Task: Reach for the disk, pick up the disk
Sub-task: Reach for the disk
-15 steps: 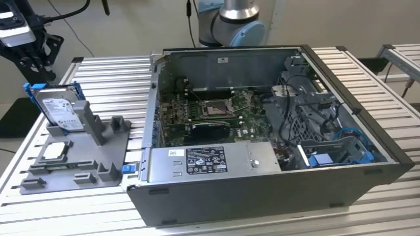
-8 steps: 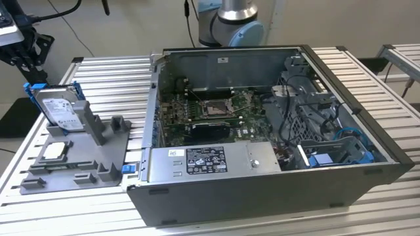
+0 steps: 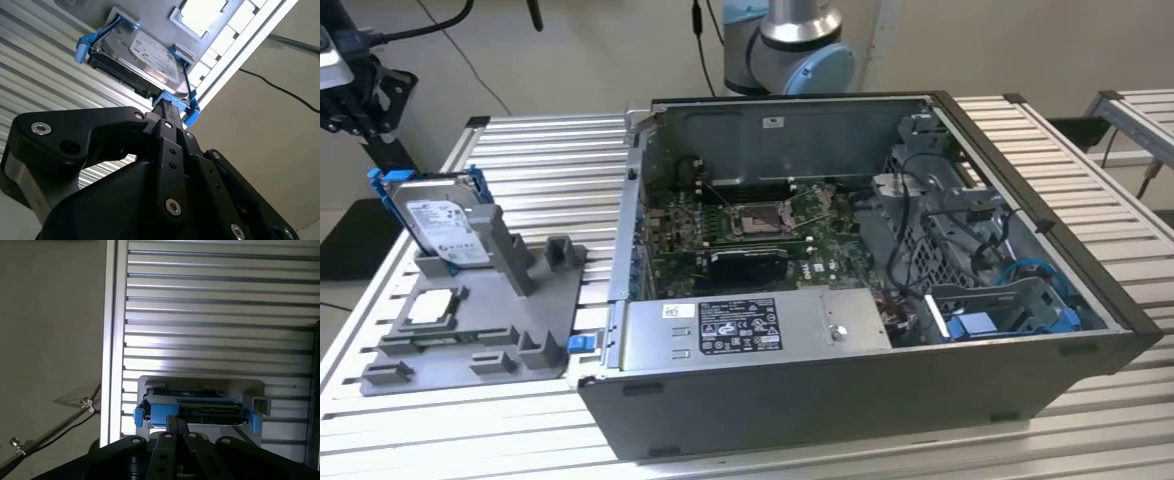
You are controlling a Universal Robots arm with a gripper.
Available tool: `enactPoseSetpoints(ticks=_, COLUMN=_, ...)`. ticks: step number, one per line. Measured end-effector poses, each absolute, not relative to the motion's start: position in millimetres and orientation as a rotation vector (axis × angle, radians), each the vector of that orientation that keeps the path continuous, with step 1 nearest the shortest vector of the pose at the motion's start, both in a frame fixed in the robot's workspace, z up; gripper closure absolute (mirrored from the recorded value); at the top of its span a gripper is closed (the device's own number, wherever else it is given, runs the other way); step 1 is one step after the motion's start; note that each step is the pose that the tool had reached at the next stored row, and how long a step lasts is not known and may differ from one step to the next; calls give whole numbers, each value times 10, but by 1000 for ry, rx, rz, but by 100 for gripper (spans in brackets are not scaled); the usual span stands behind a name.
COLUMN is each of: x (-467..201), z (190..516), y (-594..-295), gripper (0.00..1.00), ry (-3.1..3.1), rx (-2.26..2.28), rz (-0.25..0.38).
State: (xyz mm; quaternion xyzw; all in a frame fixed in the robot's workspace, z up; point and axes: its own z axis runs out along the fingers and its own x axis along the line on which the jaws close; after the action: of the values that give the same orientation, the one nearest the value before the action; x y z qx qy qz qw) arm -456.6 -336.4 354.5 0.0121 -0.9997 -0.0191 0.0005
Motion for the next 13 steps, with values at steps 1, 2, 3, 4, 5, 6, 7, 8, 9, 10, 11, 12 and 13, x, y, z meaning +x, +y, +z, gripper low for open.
enactPoseSetpoints(ticks=1, x=-4572, z=3544, y=-3364, gripper=100, ry=-3140, rx=39, rz=-60)
enactPoseSetpoints(ticks=2, x=-4572, z=3543, y=-3364, gripper=100, ry=-3140, rx=39, rz=-60)
enactPoseSetpoints(ticks=3, x=-4572, z=3543, y=-3364, gripper=100, ry=-3140, rx=39, rz=-60)
enactPoseSetpoints(ticks=4, x=-4572, z=3543, y=-3364, gripper=100, ry=-3140, rx=39, rz=-60)
enactPoseSetpoints(ticks=5, x=-4573, z=3543, y=-3363, gripper=100, ry=-3140, rx=39, rz=-60)
enactPoseSetpoints(ticks=6, x=-4573, z=3543, y=-3363, gripper=100, ry=-3140, rx=39, rz=-60)
enactPoseSetpoints(ticks=7, x=-4573, z=3542, y=-3363, gripper=100, ry=-3140, rx=39, rz=-60)
enactPoseSetpoints(ticks=8, x=-4573, z=3541, y=-3363, gripper=100, ry=-3140, rx=39, rz=-60)
enactPoseSetpoints(ticks=9, x=-4573, z=3541, y=-3363, gripper=100, ry=-3140, rx=39, rz=-60)
enactPoseSetpoints(ticks=10, x=-4573, z=3541, y=-3363, gripper=100, ry=-3140, rx=39, rz=-60)
enactPoseSetpoints(ticks=11, x=-4573, z=3541, y=-3363, gripper=100, ry=-3140, rx=41, rz=-60)
enactPoseSetpoints(ticks=12, x=-4573, z=3541, y=-3363, gripper=100, ry=-3140, rx=46, rz=-60)
enactPoseSetpoints(ticks=13, x=-4573, z=3541, y=-3363, gripper=100, ry=-3139, rx=54, rz=-60)
